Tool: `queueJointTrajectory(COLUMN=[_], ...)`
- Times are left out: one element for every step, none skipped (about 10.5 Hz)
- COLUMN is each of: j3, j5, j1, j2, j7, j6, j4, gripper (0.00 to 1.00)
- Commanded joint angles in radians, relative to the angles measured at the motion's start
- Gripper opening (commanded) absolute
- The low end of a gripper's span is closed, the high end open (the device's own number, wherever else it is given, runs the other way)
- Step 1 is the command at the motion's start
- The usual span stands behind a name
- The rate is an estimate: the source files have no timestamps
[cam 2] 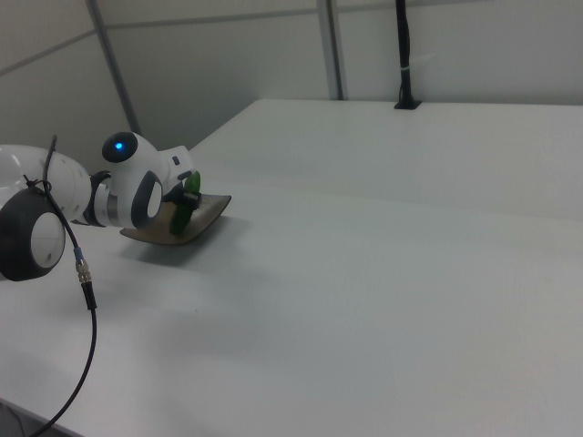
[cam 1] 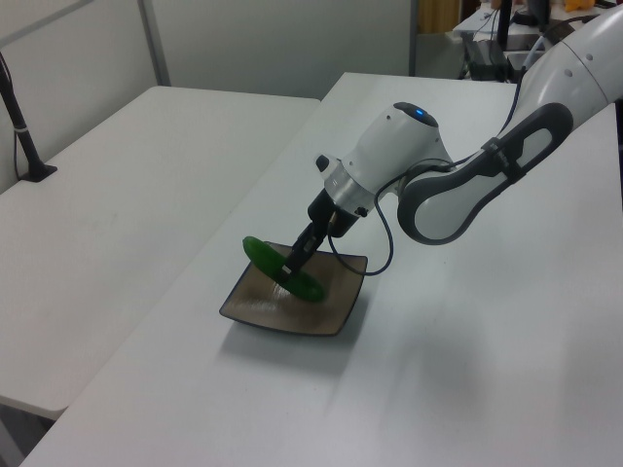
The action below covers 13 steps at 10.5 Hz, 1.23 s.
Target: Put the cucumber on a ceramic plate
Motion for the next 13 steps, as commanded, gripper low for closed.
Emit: queueJointTrajectory(j3=[-0.004,-0.004,-0.004,-0.004,-0.004,-0.004,-0.004,-0.004,-0.004,-0.007,-0.012,-0.015,-0.015], j5=[-0.018,-0.021,-0.033,-0.033,-0.031,-0.031,-0.031,-0.033,-0.033,-0.033,-0.033,-0.031,-0.031], j1=[0.001,0.000,-0.011,-0.016,-0.025,-0.039,-0.052,-0.077,-0.094,-0.108,-0.121,-0.138,-0.158], j2=[0.002,-0.002,-0.013,-0.054,-0.118,-0.187,-0.252,-0.313,-0.379,-0.439,-0.505,-0.569,-0.629], j7=[0.028,0.027,0.027,0.027,0.025,0.025,0.025,0.022,0.021,0.022,0.025,0.025,0.027], j6=[0.012,0.011,0.009,-0.002,-0.008,-0.055,-0.189,-0.356,-0.503,-0.643,-0.780,-0.908,-1.018], j4=[0.020,0.016,0.013,-0.009,-0.059,-0.105,-0.110,-0.100,-0.099,-0.099,-0.098,-0.096,-0.096], gripper=[0.88,1.00,1.00,1.00,1.00,1.00,1.00,1.00,1.00,1.00,1.00,1.00,1.00])
